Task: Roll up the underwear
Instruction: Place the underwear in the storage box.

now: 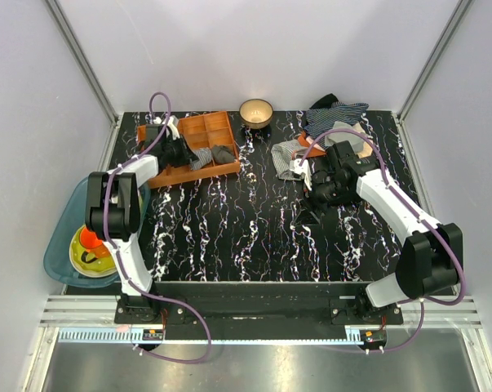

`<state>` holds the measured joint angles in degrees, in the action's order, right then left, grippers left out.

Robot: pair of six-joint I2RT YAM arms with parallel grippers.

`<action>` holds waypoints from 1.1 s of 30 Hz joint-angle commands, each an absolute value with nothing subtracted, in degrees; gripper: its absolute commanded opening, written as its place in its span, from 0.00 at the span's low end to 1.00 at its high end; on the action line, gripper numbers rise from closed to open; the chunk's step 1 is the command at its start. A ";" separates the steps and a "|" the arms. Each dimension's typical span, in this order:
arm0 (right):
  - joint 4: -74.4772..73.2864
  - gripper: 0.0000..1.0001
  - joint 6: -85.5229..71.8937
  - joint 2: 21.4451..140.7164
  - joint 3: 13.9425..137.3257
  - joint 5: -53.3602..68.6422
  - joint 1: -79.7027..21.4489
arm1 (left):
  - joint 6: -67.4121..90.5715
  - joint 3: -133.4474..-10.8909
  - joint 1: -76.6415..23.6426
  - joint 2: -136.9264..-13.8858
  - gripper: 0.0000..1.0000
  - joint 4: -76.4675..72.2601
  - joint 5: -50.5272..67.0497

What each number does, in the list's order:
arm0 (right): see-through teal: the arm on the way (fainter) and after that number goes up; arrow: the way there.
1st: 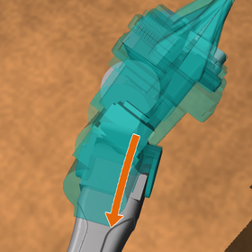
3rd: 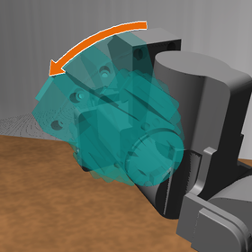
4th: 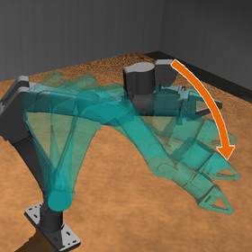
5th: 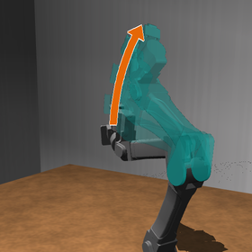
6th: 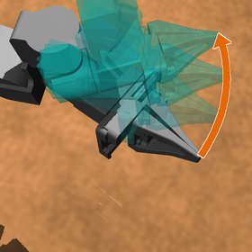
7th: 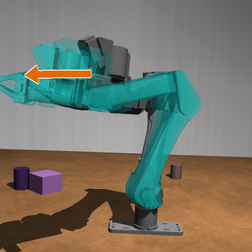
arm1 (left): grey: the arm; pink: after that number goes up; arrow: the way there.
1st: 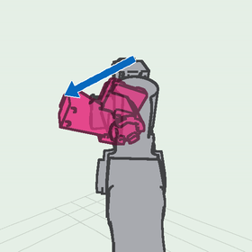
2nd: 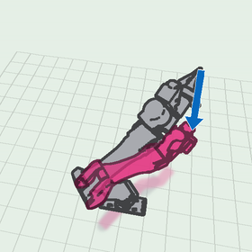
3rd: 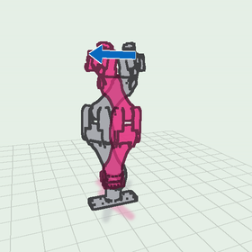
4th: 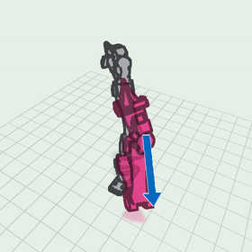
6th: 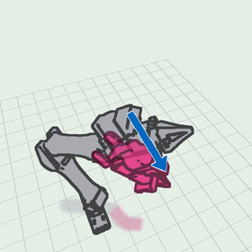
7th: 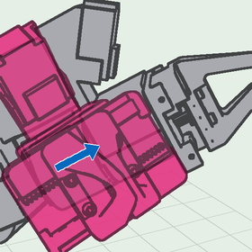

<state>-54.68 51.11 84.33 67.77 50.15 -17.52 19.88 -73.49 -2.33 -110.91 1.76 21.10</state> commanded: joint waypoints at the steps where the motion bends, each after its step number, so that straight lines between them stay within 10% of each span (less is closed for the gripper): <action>1: -53.88 0.73 50.80 84.55 67.59 50.98 -17.67 | 21.71 -76.55 -2.37 -113.73 0.00 -1.23 19.43; 13: -54.84 0.73 51.24 83.50 68.03 51.68 -17.67 | 13.54 -85.86 -5.98 -119.88 0.04 19.13 15.56; 33: -55.81 0.73 51.50 82.09 68.38 53.61 -17.67 | 5.71 -93.43 -7.65 -116.46 0.57 34.63 9.93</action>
